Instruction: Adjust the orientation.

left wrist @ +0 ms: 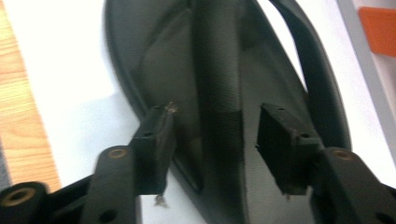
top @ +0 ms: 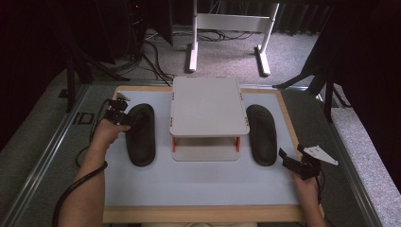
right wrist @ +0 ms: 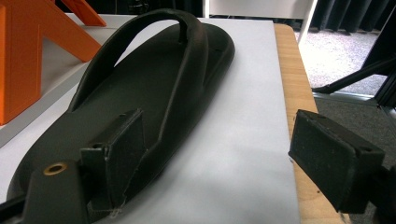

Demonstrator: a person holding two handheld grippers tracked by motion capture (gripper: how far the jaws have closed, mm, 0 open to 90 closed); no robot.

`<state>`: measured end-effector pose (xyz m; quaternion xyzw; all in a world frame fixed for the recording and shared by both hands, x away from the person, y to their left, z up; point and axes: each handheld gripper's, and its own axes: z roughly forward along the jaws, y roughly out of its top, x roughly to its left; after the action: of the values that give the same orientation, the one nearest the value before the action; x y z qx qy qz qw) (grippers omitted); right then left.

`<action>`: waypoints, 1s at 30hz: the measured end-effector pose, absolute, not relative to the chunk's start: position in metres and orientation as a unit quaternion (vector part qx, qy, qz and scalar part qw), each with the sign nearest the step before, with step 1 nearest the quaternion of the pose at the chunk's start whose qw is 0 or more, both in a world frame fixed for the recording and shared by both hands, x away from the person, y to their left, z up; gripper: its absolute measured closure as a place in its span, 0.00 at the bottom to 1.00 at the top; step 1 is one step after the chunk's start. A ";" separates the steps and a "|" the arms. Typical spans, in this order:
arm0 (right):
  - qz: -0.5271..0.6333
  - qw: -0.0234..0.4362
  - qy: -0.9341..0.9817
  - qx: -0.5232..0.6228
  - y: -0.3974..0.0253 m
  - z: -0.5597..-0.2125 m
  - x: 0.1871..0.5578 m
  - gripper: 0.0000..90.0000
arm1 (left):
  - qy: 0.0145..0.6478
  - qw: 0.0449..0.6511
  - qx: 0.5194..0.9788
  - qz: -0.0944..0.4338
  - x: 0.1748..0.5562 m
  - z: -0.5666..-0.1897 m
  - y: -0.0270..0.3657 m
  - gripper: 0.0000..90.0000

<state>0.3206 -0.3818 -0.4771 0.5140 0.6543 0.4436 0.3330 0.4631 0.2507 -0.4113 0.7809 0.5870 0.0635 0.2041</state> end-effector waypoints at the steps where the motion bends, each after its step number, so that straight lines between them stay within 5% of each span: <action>1: 0.444 0.333 0.654 0.514 -0.382 -0.477 0.321 0.19 | 0.584 0.200 0.784 0.061 0.464 -0.412 0.250 0.54; 10: 0.444 0.333 0.655 0.513 -0.382 -0.477 0.321 0.19 | 0.582 0.190 0.789 0.057 0.470 -0.417 0.247 0.72; 30: 0.445 0.330 0.655 0.514 -0.382 -0.477 0.321 0.19 | 0.568 0.153 0.808 0.014 0.473 -0.411 0.243 0.80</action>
<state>0.3210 -0.3824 -0.4772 0.5138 0.6551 0.4449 0.3299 0.4729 0.2427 -0.4106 0.8084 0.5682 0.0137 0.1529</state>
